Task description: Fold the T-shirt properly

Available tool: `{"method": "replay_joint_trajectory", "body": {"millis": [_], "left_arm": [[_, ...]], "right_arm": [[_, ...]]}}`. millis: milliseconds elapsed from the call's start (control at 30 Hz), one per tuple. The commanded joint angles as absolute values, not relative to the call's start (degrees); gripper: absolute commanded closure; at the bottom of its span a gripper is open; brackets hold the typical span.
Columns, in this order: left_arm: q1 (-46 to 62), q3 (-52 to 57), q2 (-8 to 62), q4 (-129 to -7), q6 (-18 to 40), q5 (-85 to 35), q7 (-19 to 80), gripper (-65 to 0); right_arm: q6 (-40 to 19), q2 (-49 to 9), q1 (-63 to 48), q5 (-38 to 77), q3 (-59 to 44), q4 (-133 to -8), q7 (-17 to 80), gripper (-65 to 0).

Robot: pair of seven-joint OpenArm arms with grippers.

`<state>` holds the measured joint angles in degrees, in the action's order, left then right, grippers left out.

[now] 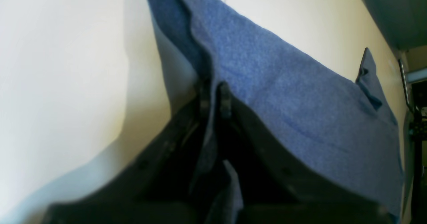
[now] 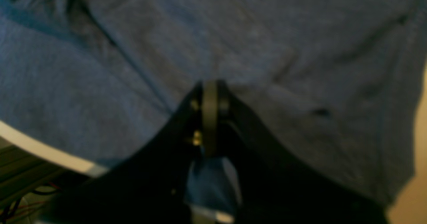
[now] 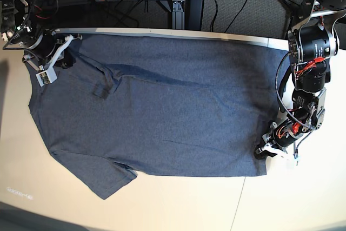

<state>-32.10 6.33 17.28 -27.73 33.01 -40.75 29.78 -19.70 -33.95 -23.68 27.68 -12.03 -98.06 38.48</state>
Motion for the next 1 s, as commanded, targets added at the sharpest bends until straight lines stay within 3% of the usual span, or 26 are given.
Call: {"method": "replay_joint_trajectory", "body": {"millis": [0, 367, 667, 700, 767, 833, 967], "left_arm": [[-33.80, 6.33, 17.78, -28.47, 33.74, -41.25, 29.39, 0.0], [-33.80, 6.33, 17.78, -28.47, 33.76, -41.23, 30.70, 0.0], [-33.78, 6.33, 17.76, -28.47, 33.78, -38.04, 33.26, 0.0], [-33.80, 6.33, 17.76, -28.47, 33.78, -38.04, 33.28, 0.0], [-33.78, 6.33, 17.76, -28.47, 33.76, -38.04, 33.63, 0.0], [-33.80, 6.33, 17.78, -28.47, 33.76, -38.02, 34.35, 0.0], [-33.78, 6.33, 17.80, -28.47, 33.76, -38.04, 35.27, 0.0]], "right_arm": [[-19.73, -35.11, -23.27, 28.32, -13.87, -100.05, 37.30, 0.0], [-19.40, -35.14, -13.41, 28.05, -18.41, -100.99, 37.30, 0.0], [-17.74, -35.42, 6.68, 25.93, -18.41, -78.06, 37.06, 0.0], [-17.74, -35.42, 9.21, 25.93, -18.41, -74.91, 37.08, -1.9], [-17.76, -35.44, 13.72, 25.93, -18.41, -69.04, 36.86, -22.9], [-17.78, -35.44, 17.65, 25.93, -18.41, -63.64, 36.38, -35.9], [-17.78, -35.42, 24.45, 26.04, -18.41, -53.15, 35.86, -37.3]]}}
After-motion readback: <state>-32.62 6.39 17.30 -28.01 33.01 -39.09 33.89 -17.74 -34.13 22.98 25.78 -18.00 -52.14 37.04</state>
